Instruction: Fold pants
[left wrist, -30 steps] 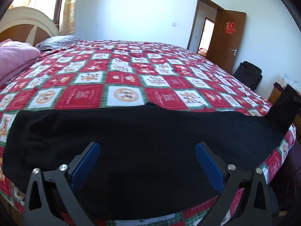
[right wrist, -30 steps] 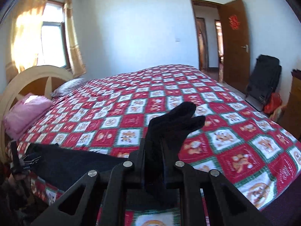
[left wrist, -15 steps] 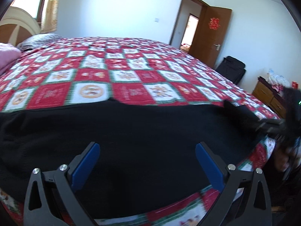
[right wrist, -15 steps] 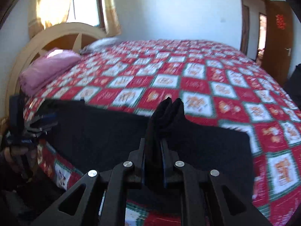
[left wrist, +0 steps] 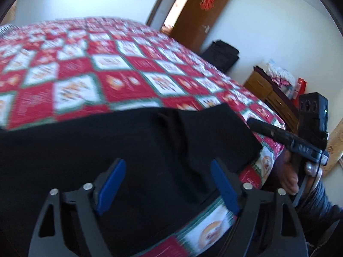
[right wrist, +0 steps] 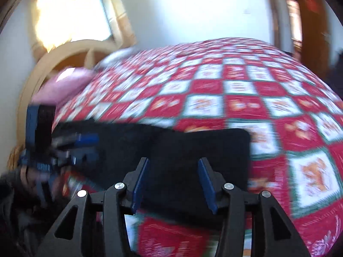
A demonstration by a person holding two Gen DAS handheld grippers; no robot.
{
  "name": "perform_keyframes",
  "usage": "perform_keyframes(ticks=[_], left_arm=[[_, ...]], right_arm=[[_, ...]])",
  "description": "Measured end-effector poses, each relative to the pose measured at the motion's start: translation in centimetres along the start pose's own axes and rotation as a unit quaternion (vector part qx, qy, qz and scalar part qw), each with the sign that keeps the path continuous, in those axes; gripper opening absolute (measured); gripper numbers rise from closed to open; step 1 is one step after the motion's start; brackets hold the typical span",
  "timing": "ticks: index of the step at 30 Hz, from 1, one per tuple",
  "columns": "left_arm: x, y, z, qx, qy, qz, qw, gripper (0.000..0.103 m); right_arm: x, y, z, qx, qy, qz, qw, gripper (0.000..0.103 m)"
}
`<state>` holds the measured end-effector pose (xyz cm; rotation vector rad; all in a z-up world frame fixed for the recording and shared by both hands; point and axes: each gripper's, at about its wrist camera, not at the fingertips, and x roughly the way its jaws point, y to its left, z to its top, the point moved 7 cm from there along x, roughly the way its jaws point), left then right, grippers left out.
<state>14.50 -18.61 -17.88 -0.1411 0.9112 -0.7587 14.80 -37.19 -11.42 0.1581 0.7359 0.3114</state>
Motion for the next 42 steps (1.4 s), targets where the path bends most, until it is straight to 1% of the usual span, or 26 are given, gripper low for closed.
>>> perform_keyframes(ticks=[1,2,3,4,5,6,7,8,10,11,13,16,20,22,27,30,31,34,35,36,37,38,39,40,42], left_arm=[[0.9,-0.3,0.1,-0.001,0.008,0.003,1.0,0.079],[1.3,-0.5,0.3,0.0,0.01,0.003,0.9999,0.078],[1.6,-0.7,0.6,0.002,0.007,0.007,0.9999,0.078],[1.9,-0.9,0.9,0.002,0.003,0.01,0.9999,0.075],[2.1,-1.1,1.2,0.0,0.004,0.003,1.0,0.064],[2.3,-1.3,1.4,-0.004,0.008,-0.004,1.0,0.057],[2.7,-1.3,1.5,-0.006,0.015,-0.002,0.9999,0.041],[2.9,-1.4,1.5,-0.003,0.019,0.006,0.9998,0.028],[3.1,-1.5,1.4,0.006,0.02,0.011,0.9997,0.021],[2.9,-1.5,1.3,0.007,0.016,0.013,0.9998,0.016],[2.1,-1.3,1.4,0.001,0.009,0.004,1.0,0.013],[-0.1,-0.8,1.8,-0.013,-0.009,-0.006,0.9998,0.013],[-2.6,0.6,1.8,-0.031,-0.023,0.004,0.9992,0.013],[-3.9,1.7,1.7,-0.042,-0.032,0.017,0.9985,0.013],[-3.8,4.0,1.3,-0.068,-0.027,0.037,0.9966,0.013],[-3.0,4.9,0.7,-0.063,-0.019,0.064,0.9958,0.013],[-2.8,5.1,0.5,-0.065,-0.018,0.064,0.9957,0.013],[-2.6,6.0,0.1,-0.071,-0.016,0.071,0.9948,0.013],[-2.6,6.2,0.0,-0.074,-0.015,0.068,0.9948,0.013],[-2.5,6.3,-0.2,-0.077,-0.015,0.065,0.9948,0.014],[-2.4,6.4,-0.2,-0.077,-0.015,0.065,0.9948,0.018],[-2.4,6.5,-0.3,-0.075,-0.017,0.069,0.9947,0.02],[-2.4,6.5,-0.3,-0.073,-0.019,0.066,0.9949,0.02],[-2.5,6.5,-0.3,-0.072,-0.02,0.065,0.9951,0.02],[-2.8,6.5,-0.3,-0.066,-0.026,0.069,0.9951,0.026]], right_arm=[[-0.1,-1.0,0.1,0.02,-0.006,-0.004,1.0,0.05],[0.0,-1.9,0.2,0.04,-0.011,-0.007,0.999,0.05],[0.0,-2.6,0.3,0.056,-0.016,-0.009,0.998,0.05],[-0.1,-2.9,0.4,0.064,-0.021,-0.012,0.998,0.05],[-0.1,-3.1,0.4,0.068,-0.026,-0.014,0.997,0.05],[-0.2,-3.0,0.5,0.069,-0.032,-0.015,0.997,0.05],[-0.2,-2.9,0.6,0.069,-0.036,-0.016,0.997,0.05],[-0.3,-2.8,0.6,0.067,-0.04,-0.016,0.997,0.051],[-0.3,-2.8,0.8,0.065,-0.046,-0.019,0.997,0.054],[-0.4,-2.8,0.8,0.065,-0.049,-0.021,0.996,0.055],[-0.7,-3.1,0.8,0.071,-0.057,-0.026,0.996,0.055],[-1.2,-3.7,0.9,0.08,-0.068,-0.033,0.994,0.055],[-1.6,-3.6,1.1,0.078,-0.079,-0.036,0.993,0.056],[-1.5,-3.2,1.0,0.07,-0.077,-0.033,0.994,0.056],[-1.4,-0.9,0.7,0.033,-0.078,-0.016,0.996,0.056],[-1.5,1.3,0.5,-0.006,-0.081,0.008,0.997,0.056],[-1.5,2.0,0.3,-0.017,-0.078,0.014,0.997,0.056],[-0.7,4.3,-0.8,-0.06,-0.052,0.044,0.996,0.056],[-0.2,4.9,-1.4,-0.069,-0.036,0.055,0.995,0.056],[0.6,5.4,-2.1,-0.078,-0.013,0.061,0.995,0.056],[1.7,5.6,-2.8,-0.083,0.017,0.057,0.995,0.056],[3.3,5.4,-4.0,-0.086,0.06,0.047,0.993,0.056],[4.1,5.1,-4.8,-0.085,0.081,0.042,0.992,0.056],[4.5,5.1,-5.2,-0.088,0.088,0.038,0.991,0.057],[4.0,5.5,-4.9,-0.096,0.078,0.039,0.992,0.057]])
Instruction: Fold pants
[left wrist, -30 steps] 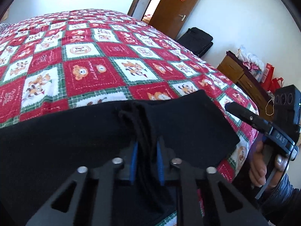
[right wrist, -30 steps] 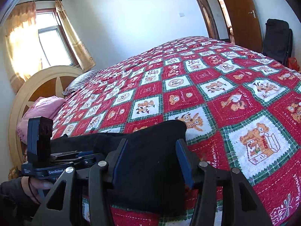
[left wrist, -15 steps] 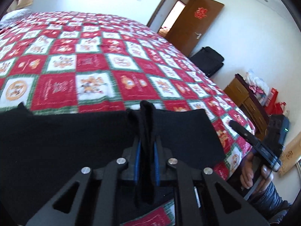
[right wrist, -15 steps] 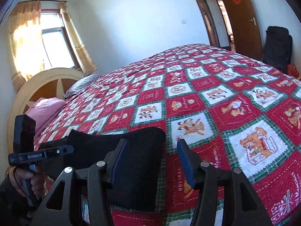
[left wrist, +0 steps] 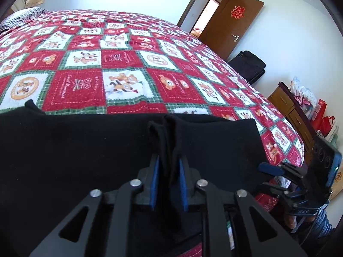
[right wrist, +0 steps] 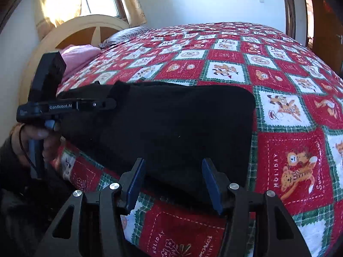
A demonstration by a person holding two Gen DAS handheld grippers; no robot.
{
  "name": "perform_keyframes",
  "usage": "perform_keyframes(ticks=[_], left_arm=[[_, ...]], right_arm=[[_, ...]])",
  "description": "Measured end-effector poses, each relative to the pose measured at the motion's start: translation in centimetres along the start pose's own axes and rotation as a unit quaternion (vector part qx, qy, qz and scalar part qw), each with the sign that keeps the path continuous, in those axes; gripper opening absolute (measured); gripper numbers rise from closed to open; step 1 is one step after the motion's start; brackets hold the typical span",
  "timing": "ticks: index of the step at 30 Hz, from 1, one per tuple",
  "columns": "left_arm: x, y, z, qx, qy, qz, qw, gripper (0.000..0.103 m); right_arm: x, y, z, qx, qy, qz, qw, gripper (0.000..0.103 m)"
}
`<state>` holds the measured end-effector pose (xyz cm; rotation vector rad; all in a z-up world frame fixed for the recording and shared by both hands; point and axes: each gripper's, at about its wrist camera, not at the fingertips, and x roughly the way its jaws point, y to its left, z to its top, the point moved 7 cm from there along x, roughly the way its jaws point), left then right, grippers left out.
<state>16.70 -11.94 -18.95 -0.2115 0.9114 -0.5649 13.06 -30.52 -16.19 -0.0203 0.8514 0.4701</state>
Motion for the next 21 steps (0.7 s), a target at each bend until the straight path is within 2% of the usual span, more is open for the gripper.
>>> perform_keyframes(ticks=[3,5,11,13,15,17,19,21], left_arm=[[-0.8,0.2,0.3,0.007,-0.014,0.008,0.9998,0.04],[-1.6,0.7,0.7,0.008,-0.03,0.019,0.9993,0.061],[-4.1,2.9,1.4,-0.005,-0.057,0.033,0.9979,0.063],[-5.1,4.0,1.4,-0.011,-0.062,0.042,0.9971,0.063],[-6.1,5.3,1.1,-0.015,-0.067,0.056,0.9961,0.065],[-7.5,7.1,0.7,-0.015,-0.071,0.078,0.9943,0.066],[-9.3,9.4,0.3,-0.013,-0.077,0.106,0.9913,0.066],[-11.3,11.9,0.0,-0.011,-0.088,0.142,0.9859,0.071]], right_arm=[[-0.8,0.0,0.5,0.003,-0.017,-0.003,1.0,0.057],[-1.2,0.5,1.3,-0.004,-0.033,-0.011,0.999,0.057],[0.4,3.8,4.6,-0.019,-0.044,0.01,0.999,0.057],[1.8,5.2,5.2,-0.027,-0.035,0.019,0.999,0.057],[4.2,6.6,5.5,-0.031,-0.007,0.028,0.999,0.057],[7.4,7.1,5.1,-0.038,0.039,0.009,0.998,0.057],[7.5,7.6,5.3,-0.06,0.02,-0.02,0.998,0.057],[7.2,8.5,5.3,-0.083,0.023,-0.032,0.996,0.057]])
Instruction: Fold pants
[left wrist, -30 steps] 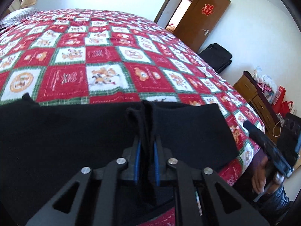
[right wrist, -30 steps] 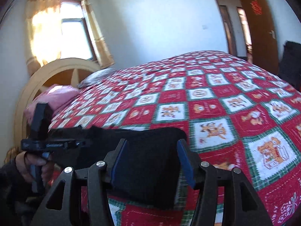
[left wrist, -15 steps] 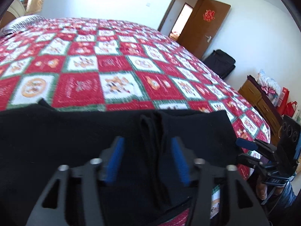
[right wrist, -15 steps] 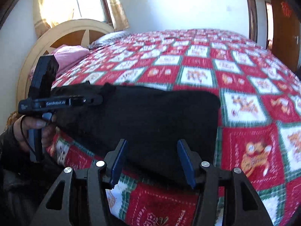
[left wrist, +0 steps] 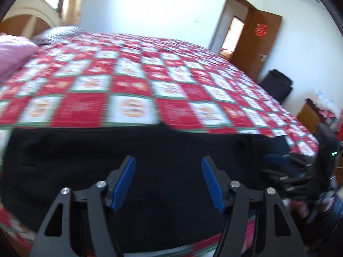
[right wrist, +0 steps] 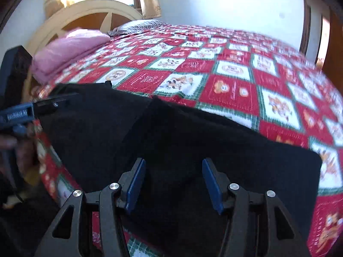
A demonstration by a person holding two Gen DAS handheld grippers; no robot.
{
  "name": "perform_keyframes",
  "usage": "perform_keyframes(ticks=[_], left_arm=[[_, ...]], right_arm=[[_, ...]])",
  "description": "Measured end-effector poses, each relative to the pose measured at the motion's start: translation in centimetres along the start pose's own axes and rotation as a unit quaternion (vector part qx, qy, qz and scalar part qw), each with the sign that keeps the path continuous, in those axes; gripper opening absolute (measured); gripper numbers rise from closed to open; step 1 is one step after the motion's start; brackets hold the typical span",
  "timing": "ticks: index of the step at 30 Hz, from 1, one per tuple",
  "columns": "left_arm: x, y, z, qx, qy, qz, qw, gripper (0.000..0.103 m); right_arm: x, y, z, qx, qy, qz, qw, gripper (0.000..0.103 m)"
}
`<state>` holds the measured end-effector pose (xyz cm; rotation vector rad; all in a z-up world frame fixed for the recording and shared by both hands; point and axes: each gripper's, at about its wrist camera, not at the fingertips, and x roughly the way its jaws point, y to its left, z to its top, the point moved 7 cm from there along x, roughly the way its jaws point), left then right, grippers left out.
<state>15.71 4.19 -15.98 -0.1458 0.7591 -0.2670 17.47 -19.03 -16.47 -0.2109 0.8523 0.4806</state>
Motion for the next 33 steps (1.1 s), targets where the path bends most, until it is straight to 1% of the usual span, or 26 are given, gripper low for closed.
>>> perform_keyframes(ticks=[1,3,5,6,7,9,11,13,16,18,20,21,22,23,25,26,27,28,30,33], left_arm=[[-0.5,1.5,-0.1,-0.001,-0.005,0.019,0.9998,0.074],[-1.7,5.5,-0.3,-0.009,-0.014,0.064,0.9978,0.075],[-2.8,9.1,-0.5,-0.022,-0.021,0.105,0.994,0.075],[-3.4,11.0,-0.7,-0.035,-0.026,0.122,0.9916,0.075],[-3.9,12.4,-0.9,-0.047,-0.032,0.131,0.9898,0.075],[-4.6,15.5,-1.2,-0.082,-0.044,0.148,0.9846,0.075],[-4.6,17.4,-1.6,-0.11,-0.05,0.148,0.9817,0.074],[-4.0,18.4,-2.1,-0.127,-0.047,0.135,0.9816,0.073],[-2.8,18.7,-2.6,-0.14,-0.043,0.113,0.9827,0.063],[-2.3,18.9,-2.8,-0.147,-0.04,0.108,0.9824,0.061],[-2.5,18.9,-3.0,-0.146,-0.046,0.102,0.9829,0.06],[-2.6,18.8,-3.0,-0.144,-0.046,0.102,0.9832,0.058],[-2.6,18.4,-3.0,-0.141,-0.046,0.094,0.9844,0.049],[-2.7,18.3,-2.9,-0.138,-0.045,0.095,0.9849,0.048],[-2.7,17.8,-2.7,-0.121,-0.044,0.106,0.986,0.048],[-2.5,18.0,-2.7,-0.119,-0.043,0.105,0.9864,0.048],[-2.4,18.2,-2.8,-0.125,-0.043,0.102,0.9861,0.048],[-2.3,18.6,-2.9,-0.136,-0.045,0.094,0.9851,0.052],[-2.2,19.1,-3.1,-0.152,-0.053,0.077,0.984,0.053],[-2.2,18.8,-3.1,-0.14,-0.053,0.083,0.9853,0.053]], right_arm=[[-0.4,0.3,0.2,-0.005,-0.009,0.005,1.0,0.057],[-1.6,1.1,0.8,-0.012,-0.041,0.02,0.999,0.057],[-2.3,2.0,1.6,-0.016,-0.062,0.032,0.997,0.057],[-2.2,2.4,2.0,-0.017,-0.065,0.038,0.997,0.057],[-1.6,2.8,2.5,-0.018,-0.061,0.041,0.997,0.057],[0.2,3.2,2.9,-0.015,-0.043,0.042,0.998,0.057],[2.4,3.0,2.3,-0.006,-0.002,0.043,0.999,0.057],[2.4,3.0,2.4,-0.011,-0.022,0.033,0.999,0.057],[1.3,3.1,2.2,-0.008,-0.03,0.033,0.999,0.057],[0.1,2.8,2.0,0.002,-0.053,0.037,0.998,0.057],[-0.6,2.4,1.9,0.012,-0.064,0.034,0.997,0.057],[-0.9,2.2,1.9,0.018,-0.068,0.033,0.997,0.057],[-1.1,2.0,1.8,0.021,-0.069,0.032,0.997,0.057],[-1.2,1.9,1.7,0.023,-0.07,0.031,0.997,0.057],[-1.4,1.7,1.6,0.025,-0.07,0.028,0.997,0.057],[-1.4,1.8,1.6,0.026,-0.071,0.028,0.997,0.057],[-1.3,1.8,1.6,0.026,-0.069,0.03,0.997,0.057],[-1.0,1.9,1.6,0.025,-0.065,0.031,0.997,0.057],[-0.4,2.0,1.2,0.021,-0.053,0.03,0.998,0.057],[0.7,1.9,0.5,0.02,-0.031,0.026,0.999,0.057]])
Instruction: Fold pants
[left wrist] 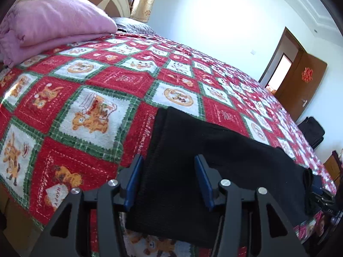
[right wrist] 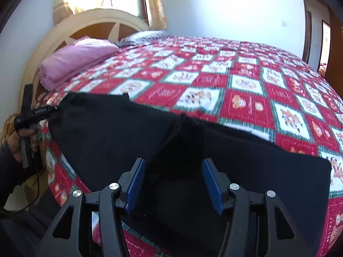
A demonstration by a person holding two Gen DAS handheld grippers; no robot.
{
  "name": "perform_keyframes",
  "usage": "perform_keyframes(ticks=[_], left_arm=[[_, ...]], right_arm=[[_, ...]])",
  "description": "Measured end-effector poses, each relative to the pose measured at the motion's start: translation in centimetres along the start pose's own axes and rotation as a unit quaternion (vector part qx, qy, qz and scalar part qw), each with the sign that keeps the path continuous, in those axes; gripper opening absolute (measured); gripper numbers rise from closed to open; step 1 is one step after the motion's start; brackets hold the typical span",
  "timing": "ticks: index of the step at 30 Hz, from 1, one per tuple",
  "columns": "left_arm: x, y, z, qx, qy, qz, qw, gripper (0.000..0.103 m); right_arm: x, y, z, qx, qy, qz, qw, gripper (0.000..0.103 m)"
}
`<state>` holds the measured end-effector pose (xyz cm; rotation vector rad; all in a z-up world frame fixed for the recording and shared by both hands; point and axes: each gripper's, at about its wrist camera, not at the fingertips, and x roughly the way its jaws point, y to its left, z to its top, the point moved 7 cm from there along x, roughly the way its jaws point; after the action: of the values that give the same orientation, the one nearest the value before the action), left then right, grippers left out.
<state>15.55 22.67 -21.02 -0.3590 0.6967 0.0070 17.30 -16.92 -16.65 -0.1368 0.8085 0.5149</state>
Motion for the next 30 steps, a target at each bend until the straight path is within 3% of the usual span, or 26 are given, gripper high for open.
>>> perform_keyframes(ticks=[3,5,11,15,19,25,30], left_arm=[[-0.2,-0.4,-0.1,0.006,0.005,0.003,1.0,0.047],[-0.4,-0.8,-0.1,0.012,0.009,-0.002,0.9999,0.035],[0.0,-0.1,-0.1,-0.014,0.011,-0.022,0.9996,0.044],[0.0,0.0,-0.1,-0.023,0.013,-0.034,0.9991,0.044],[-0.6,-0.6,-0.1,-0.01,0.007,-0.043,0.999,0.024],[-1.2,-0.9,0.3,-0.014,0.0,-0.048,0.9987,0.02],[-2.8,-1.7,1.3,-0.024,-0.02,-0.075,0.9967,0.02]], right_arm=[[0.0,0.2,-0.1,-0.013,-0.003,-0.01,1.0,0.057],[0.0,0.2,-0.1,-0.014,-0.004,-0.012,1.0,0.057],[0.0,0.4,-0.2,-0.016,-0.01,-0.009,1.0,0.061],[0.2,0.8,-0.4,-0.028,-0.014,-0.016,0.999,0.065],[0.3,1.0,-0.4,-0.038,-0.016,-0.021,0.999,0.067],[-0.2,0.3,-0.1,-0.003,-0.023,0.002,1.0,0.067],[-1.0,-0.5,0.3,0.015,-0.031,-0.01,0.999,0.067]])
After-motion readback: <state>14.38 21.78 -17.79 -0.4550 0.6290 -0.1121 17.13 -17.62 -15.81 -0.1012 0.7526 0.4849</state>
